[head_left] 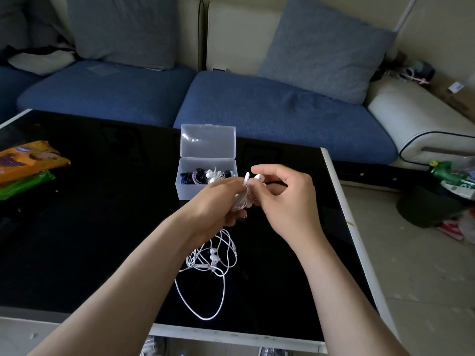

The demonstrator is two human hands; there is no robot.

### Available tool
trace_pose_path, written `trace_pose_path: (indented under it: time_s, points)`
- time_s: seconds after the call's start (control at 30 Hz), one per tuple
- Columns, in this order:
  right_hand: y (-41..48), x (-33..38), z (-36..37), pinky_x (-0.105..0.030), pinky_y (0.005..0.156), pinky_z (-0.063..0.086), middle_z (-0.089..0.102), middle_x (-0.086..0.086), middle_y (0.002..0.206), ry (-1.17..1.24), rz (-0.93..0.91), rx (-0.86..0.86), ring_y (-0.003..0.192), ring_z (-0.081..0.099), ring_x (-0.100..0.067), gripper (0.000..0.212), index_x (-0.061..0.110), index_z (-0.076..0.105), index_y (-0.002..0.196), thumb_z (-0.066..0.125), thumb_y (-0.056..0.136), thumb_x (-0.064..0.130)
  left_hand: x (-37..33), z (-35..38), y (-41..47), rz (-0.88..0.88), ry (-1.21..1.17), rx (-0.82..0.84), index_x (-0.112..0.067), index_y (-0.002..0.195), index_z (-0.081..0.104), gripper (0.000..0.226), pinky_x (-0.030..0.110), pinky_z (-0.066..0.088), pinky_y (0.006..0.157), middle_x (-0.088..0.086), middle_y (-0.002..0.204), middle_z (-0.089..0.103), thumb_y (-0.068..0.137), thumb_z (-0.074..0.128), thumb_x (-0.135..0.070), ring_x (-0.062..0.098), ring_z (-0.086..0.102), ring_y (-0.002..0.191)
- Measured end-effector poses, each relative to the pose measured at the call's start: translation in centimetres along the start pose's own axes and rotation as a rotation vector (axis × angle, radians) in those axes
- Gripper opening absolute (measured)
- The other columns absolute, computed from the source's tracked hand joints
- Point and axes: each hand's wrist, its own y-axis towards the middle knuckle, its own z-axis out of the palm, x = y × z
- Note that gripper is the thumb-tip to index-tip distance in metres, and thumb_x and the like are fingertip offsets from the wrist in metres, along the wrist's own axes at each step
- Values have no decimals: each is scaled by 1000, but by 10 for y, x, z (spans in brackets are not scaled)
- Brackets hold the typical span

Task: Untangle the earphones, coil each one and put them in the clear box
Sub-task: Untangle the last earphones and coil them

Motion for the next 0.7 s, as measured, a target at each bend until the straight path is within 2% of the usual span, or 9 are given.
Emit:
trace_pose_path:
  time_s: [0.13,0.23,0.4,0.53,0.6,0.7]
  points:
    - [0,1,-1,-48,75,66,77,-3,89,109,92,-12,72,79,-21,15,24,80,102,82,91,15,0,-1,1,-18,5,26,-25,91,75,34,31,33,63,4,88,66,103,44,-20,15,46,66]
    - [0,6,-5,-26,64,59,79,-8,86,187,138,0,68,75,-13,10,15,80,103,80,93,11,1,-2,1,-57,31,59,-25,83,72,36,30,30,60,2,82,64,101,41,-24,13,39,63]
    - [-1,9,-7,-19,59,53,75,-4,77,307,266,-14,60,64,-10,9,12,80,100,82,93,17,0,-3,-1,-79,24,178,-20,88,68,40,31,23,58,3,76,58,102,33,-32,13,29,59]
    - [1,10,-9,-23,63,56,73,-1,70,304,319,-20,59,63,-8,11,16,81,96,84,92,25,-4,-2,-8,-31,86,231,-19,96,73,37,29,27,61,3,80,55,103,51,-48,12,32,60]
    - [1,10,-9,-22,59,55,74,-3,70,302,304,-39,57,63,-7,12,12,81,95,83,93,24,-4,-2,-9,9,140,223,-19,98,77,32,28,27,61,0,83,55,101,60,-46,9,36,60]
    - [0,10,-10,-24,56,54,76,-8,72,240,221,-62,57,66,-13,13,11,80,94,82,94,24,-2,-3,-8,60,182,225,-13,107,77,33,26,28,60,-5,79,54,103,62,-42,8,39,63]
